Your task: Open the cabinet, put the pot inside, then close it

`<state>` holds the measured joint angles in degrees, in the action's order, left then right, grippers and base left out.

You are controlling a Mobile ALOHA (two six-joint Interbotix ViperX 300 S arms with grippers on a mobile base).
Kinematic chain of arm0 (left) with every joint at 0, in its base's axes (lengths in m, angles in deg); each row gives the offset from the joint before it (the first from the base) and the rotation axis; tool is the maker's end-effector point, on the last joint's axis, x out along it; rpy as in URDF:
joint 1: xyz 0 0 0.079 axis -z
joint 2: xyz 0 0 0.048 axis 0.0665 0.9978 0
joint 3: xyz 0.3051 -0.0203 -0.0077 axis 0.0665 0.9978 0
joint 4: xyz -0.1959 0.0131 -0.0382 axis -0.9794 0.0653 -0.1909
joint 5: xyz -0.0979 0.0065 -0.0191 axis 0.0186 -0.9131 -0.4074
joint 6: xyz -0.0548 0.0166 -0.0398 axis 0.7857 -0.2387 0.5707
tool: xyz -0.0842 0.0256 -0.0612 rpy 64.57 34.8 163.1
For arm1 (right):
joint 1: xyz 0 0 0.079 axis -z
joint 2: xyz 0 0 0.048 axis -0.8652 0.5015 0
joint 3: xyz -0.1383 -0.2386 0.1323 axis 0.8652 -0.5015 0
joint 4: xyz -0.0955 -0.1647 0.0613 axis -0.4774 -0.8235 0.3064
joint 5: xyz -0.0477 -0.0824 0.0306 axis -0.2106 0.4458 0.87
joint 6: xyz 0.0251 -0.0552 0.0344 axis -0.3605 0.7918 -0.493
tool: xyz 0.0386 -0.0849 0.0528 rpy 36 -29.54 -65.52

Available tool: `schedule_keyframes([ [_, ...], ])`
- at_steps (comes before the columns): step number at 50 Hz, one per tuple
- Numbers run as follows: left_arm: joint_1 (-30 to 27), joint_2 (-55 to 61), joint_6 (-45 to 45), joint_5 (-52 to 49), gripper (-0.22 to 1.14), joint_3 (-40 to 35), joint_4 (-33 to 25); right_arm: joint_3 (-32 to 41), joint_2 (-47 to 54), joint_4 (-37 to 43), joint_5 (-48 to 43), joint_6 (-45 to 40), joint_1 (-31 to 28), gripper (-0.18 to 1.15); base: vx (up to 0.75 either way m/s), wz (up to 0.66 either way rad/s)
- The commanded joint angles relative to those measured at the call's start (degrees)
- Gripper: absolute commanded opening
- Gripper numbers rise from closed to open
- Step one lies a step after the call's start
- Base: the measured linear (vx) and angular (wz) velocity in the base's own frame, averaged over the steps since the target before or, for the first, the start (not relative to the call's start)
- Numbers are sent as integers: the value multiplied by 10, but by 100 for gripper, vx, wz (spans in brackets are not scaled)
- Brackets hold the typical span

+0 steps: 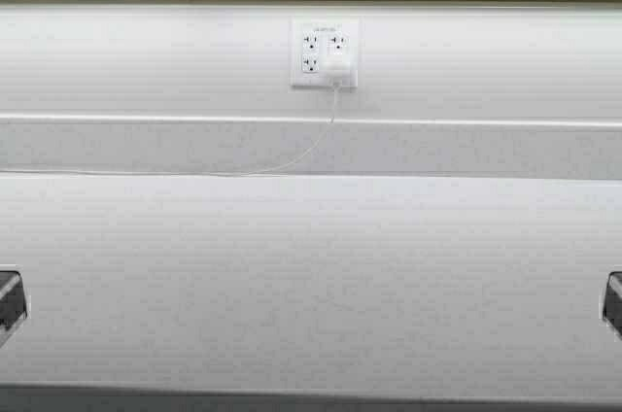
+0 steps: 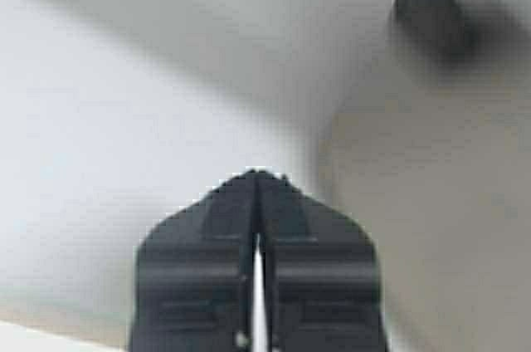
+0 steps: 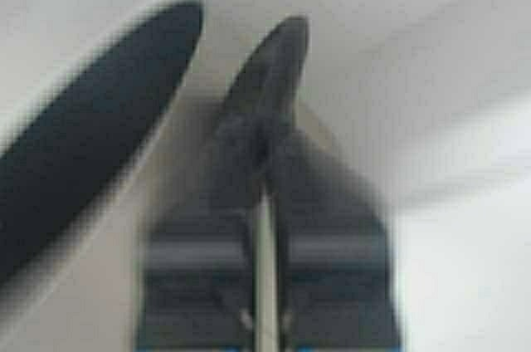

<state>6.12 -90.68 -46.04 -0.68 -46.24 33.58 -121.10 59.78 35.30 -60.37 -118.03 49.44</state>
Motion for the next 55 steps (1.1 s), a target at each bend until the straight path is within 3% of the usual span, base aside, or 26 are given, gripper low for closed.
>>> schedule_keyframes([
  [1, 0, -34, -51, -8, 7, 28, 1, -38, -33, -20, 47, 59, -10, 7, 0, 0],
  [9, 1, -28, -63, -13, 4, -8, -16, 9, -24, -7, 24, 86, -9, 9, -2, 0],
  [17, 15, -55, -75, -74, 3, -25, -11, 46, -30, -24, 140, 115, -28, 8, -2, -1],
  [34, 51, -147, -178, -192, 3, 27, 26, -43, -81, -40, 247, 195, -100, 8, -2, 1],
  [55, 84, -207, -189, -218, 3, 89, 33, -141, -180, -43, 270, 200, -119, 8, -9, 3],
])
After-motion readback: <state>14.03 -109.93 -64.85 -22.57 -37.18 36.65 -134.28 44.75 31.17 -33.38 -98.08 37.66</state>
